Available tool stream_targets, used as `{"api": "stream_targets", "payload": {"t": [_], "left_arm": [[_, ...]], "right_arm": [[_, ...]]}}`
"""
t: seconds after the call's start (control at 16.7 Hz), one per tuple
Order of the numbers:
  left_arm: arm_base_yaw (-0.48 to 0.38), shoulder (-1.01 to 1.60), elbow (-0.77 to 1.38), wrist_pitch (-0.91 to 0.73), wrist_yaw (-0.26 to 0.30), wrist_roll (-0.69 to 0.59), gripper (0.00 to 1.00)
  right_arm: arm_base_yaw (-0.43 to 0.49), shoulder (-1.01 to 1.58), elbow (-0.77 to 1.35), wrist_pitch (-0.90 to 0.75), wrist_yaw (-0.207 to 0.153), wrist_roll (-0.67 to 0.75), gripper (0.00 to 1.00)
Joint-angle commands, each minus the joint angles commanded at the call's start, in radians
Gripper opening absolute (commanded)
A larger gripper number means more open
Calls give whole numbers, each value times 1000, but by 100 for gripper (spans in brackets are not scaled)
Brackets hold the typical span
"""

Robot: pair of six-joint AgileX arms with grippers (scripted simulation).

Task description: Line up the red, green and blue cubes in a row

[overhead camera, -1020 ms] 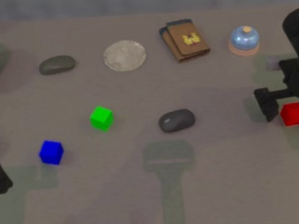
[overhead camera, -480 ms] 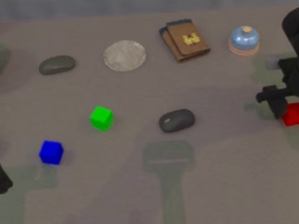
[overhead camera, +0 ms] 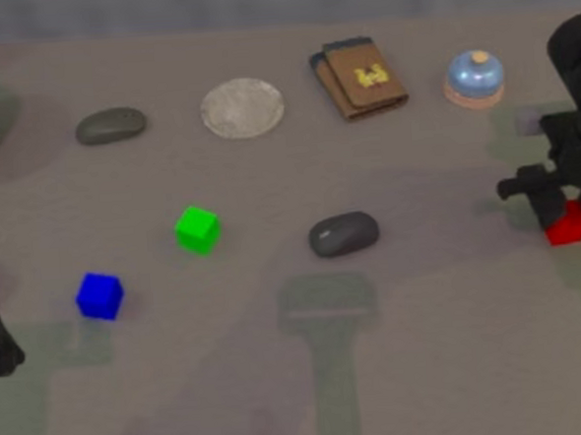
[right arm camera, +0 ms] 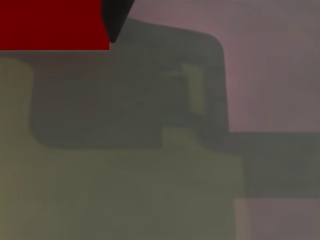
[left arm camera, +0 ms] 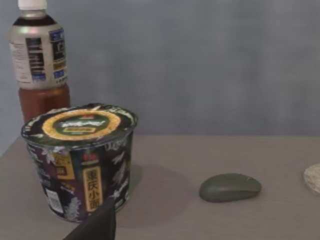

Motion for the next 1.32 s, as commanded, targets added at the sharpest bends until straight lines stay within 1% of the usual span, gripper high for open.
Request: {"api": "stream_targets", "payload": {"t": [0.24, 0.6, 0.96, 1.02, 1.14, 1.32], "left_arm": [[0, 0, 0, 0, 0, 0, 100], [0, 0, 0, 0, 0, 0, 100], [0, 0, 0, 0, 0, 0, 100], [0, 0, 0, 0, 0, 0, 100], [0, 0, 0, 0, 0, 0, 100], [0, 0, 0, 0, 0, 0, 100]], "right_arm": [[0, -48, 29, -33, -1, 0, 0], [5, -126, 144, -235, -2, -1, 0], [3, -135, 158, -254, -2, 2, 0], [15, -128, 169, -260, -2, 13, 0], [69, -98, 218, -284, 1, 67, 0], [211, -30, 333, -343, 8, 227, 0]]}}
